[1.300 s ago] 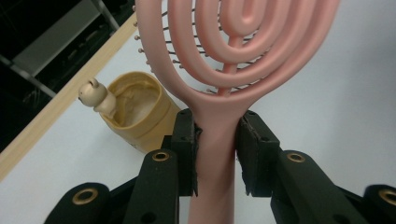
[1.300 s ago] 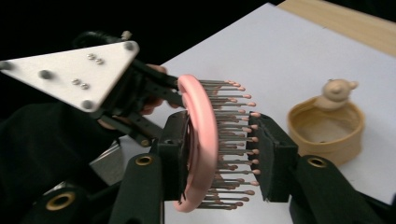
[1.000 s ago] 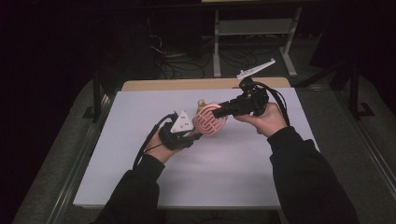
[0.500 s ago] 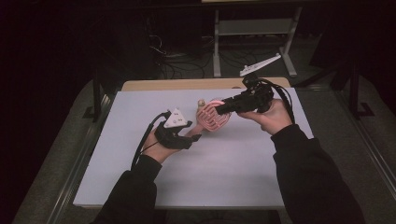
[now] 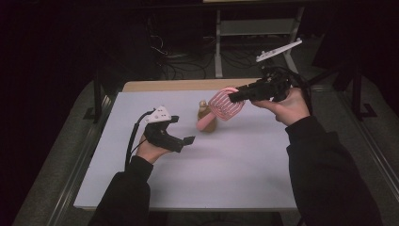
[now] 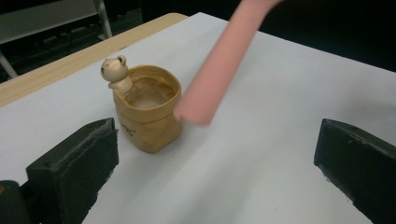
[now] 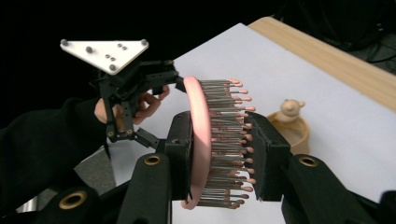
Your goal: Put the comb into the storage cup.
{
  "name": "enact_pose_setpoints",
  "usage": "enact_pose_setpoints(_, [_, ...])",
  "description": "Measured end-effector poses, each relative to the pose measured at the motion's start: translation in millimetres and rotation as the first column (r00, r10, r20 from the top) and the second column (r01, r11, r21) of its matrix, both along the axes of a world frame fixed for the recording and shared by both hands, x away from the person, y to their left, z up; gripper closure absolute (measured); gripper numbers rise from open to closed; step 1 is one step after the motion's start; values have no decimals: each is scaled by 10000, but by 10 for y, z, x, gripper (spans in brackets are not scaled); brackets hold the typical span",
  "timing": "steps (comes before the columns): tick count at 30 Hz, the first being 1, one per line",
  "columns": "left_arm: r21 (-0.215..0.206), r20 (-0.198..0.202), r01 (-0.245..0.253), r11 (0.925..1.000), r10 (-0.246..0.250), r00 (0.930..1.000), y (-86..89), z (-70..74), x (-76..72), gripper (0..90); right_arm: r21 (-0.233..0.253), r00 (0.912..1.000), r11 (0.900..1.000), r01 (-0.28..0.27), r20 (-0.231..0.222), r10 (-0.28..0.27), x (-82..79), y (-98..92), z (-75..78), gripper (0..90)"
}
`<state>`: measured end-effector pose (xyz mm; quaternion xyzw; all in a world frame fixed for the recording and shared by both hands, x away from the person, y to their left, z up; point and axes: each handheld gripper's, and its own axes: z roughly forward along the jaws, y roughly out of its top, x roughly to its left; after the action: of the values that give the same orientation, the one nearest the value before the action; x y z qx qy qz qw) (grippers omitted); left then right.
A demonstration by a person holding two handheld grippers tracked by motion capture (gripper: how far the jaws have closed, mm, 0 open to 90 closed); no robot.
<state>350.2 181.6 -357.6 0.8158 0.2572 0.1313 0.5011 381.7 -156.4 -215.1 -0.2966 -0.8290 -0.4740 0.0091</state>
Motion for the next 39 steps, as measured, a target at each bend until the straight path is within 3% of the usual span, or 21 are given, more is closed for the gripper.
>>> enact_pose_setpoints(12, [-566,221,-305,9979,318,9993,289,-22,-4,0,-355,9985,9988,339,448,-323,36,2,278,633])
enact_pose_setpoints(21, [-759,341,-534,9957,561,9978,464,-66,-22,0,-507,9967,9975,501,663,-467,112,52,473,633])
enact_pose_setpoints(39, [-1096,358,-1144,9874,1189,9923,906,-249,-145,0,-783,9929,9909,1096,548,-1054,405,95,468,633])
